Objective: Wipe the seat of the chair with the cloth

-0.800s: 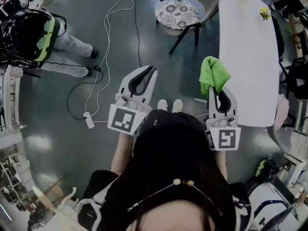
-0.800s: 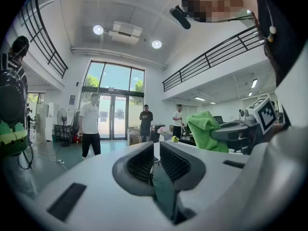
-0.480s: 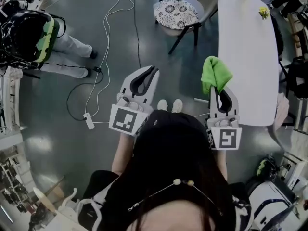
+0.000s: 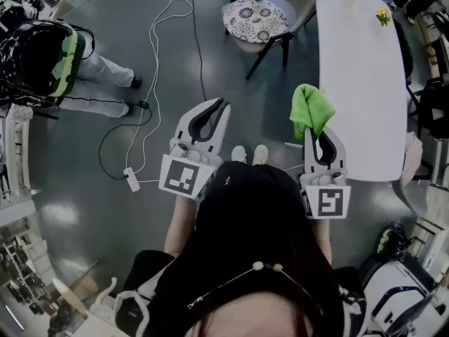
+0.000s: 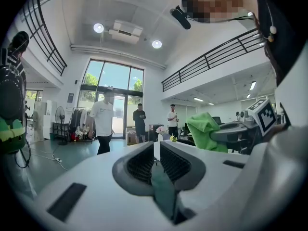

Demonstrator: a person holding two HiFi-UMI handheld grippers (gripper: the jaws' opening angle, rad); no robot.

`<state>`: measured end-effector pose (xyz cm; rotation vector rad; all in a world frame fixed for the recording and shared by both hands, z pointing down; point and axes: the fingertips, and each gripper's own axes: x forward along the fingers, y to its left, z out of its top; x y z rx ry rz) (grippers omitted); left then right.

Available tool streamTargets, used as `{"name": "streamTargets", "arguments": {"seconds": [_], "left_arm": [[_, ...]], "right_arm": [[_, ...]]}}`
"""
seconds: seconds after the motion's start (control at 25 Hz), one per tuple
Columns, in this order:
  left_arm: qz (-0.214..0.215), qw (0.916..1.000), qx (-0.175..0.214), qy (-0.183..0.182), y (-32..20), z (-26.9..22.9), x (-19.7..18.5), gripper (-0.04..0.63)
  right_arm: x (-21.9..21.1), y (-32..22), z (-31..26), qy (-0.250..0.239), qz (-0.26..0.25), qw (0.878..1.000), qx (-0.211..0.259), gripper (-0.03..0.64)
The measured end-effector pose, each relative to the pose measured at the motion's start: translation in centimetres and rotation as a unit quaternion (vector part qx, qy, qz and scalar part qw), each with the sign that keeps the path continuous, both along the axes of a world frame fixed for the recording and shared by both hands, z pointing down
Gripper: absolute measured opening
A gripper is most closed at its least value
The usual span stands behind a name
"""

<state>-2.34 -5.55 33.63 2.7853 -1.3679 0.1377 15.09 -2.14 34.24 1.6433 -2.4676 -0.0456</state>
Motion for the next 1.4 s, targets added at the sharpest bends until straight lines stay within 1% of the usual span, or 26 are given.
{"name": "streamTargets", "arguments": {"seconds": [0.16, 0.32, 0.4, 0.52, 0.72, 0.84, 1.12, 1.24, 1.4], "left_arm": [[-0.004, 0.9999, -0.008, 0.007, -0.2, 0.2, -1.0, 0.041], [-0.013, 0.9997, -0.019, 0.001, -0.8, 0.4, -2.8, 0.041], [-0.008, 0.9998, -0.017, 0.001, -0.8, 0.9, -3.5, 0.041], [0.003, 0.9999, -0.01, 0.004, -0.8, 1.4, -4.1, 0.041], [0.004, 0.9998, -0.013, 0.013, -0.9, 1.3, -4.4, 0.041], [0.006, 0.9998, -0.014, 0.012, -1.0, 1.4, -4.6, 0.041], [0.004, 0.9997, -0.013, 0.018, -1.4, 1.0, -5.6, 0.041], [0.005, 0.9997, -0.018, 0.017, -1.4, 1.4, -5.6, 0.041], [0.012, 0.9996, -0.017, 0.017, -1.3, 1.4, -4.9, 0.041]], "right_arm": [[-1.0, -0.2, 0.2, 0.001, 0.003, 1.0, -0.003, 0.043], [-2.4, -0.5, 0.3, 0.006, 0.004, 1.0, -0.005, 0.043], [-3.3, -0.6, 0.2, 0.006, 0.004, 1.0, -0.001, 0.043], [-4.1, -0.7, 0.8, 0.014, 0.004, 1.0, -0.008, 0.043], [-5.0, -1.0, 1.3, 0.009, 0.003, 1.0, -0.015, 0.043], [-5.3, -1.2, 1.3, 0.005, 0.005, 1.0, -0.014, 0.043], [-6.2, -1.7, 0.9, 0.016, 0.003, 1.0, -0.014, 0.043], [-6.2, -1.7, 0.9, 0.02, 0.008, 1.0, -0.021, 0.043], [-6.1, -1.1, 0.8, 0.015, 0.003, 1.0, -0.014, 0.043]]}}
